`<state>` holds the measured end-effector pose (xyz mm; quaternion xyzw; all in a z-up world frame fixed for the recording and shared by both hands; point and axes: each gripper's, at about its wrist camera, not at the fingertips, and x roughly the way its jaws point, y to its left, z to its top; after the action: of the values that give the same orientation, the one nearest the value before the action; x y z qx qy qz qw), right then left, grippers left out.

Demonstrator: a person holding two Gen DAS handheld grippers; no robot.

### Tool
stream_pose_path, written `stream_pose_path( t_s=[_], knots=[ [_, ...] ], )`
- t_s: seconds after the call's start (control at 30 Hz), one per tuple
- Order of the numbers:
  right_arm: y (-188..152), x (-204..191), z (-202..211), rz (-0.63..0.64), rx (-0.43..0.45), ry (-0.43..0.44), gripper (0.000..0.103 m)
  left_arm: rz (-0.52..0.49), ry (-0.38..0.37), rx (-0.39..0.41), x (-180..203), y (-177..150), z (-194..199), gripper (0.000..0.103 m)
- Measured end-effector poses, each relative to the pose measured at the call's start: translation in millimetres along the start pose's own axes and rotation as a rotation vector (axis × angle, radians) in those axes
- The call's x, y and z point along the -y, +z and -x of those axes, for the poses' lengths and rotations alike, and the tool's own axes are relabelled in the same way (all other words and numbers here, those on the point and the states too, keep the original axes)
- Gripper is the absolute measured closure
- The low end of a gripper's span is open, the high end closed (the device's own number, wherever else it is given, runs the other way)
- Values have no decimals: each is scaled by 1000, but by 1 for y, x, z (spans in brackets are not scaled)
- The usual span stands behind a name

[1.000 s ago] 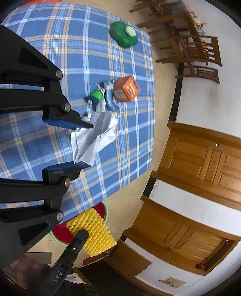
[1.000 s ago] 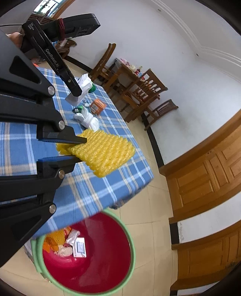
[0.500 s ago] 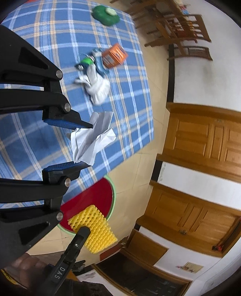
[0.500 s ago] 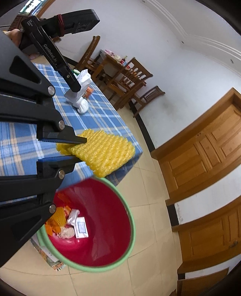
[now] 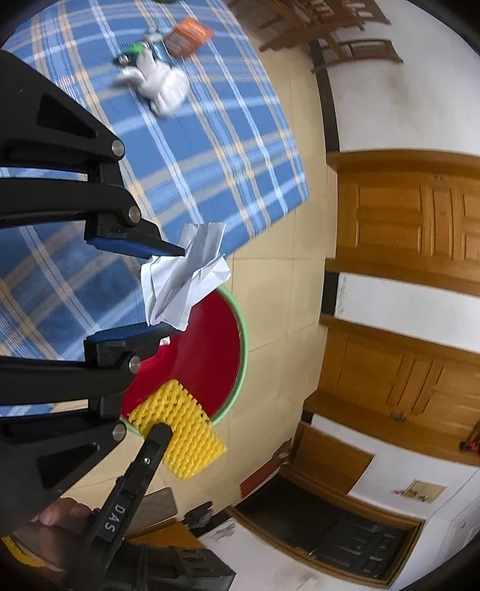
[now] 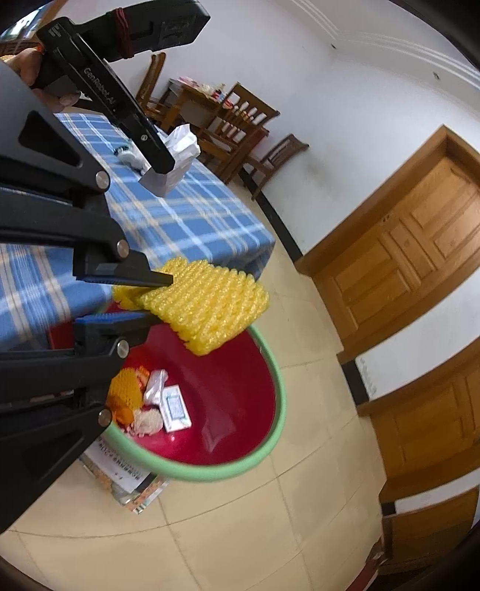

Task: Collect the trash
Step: 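Carry tissue and foam net over the red bucket and open both tools to drop them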

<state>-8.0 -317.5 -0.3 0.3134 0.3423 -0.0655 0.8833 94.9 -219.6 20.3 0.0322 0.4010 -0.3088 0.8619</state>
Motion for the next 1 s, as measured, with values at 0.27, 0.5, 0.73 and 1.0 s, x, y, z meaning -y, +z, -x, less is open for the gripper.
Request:
stream_pose_path(
  t_s=[0.27, 0.5, 0.73, 1.0],
  knots=[
    [-1, 36, -9, -74, -31, -75, 86, -57, -63, -51, 25, -1, -35, 71],
    [-1, 53, -12, -121, -43, -100, 82, -111, -109, -80, 42, -2, -54, 68],
    [0, 58, -14, -140, -45, -104, 69, -117, -96, -74, 44, 0, -53, 51],
    [2, 49, -13, -117, -42, -93, 60, -64, -58, -60, 25, 0, -42, 49]
  ],
)
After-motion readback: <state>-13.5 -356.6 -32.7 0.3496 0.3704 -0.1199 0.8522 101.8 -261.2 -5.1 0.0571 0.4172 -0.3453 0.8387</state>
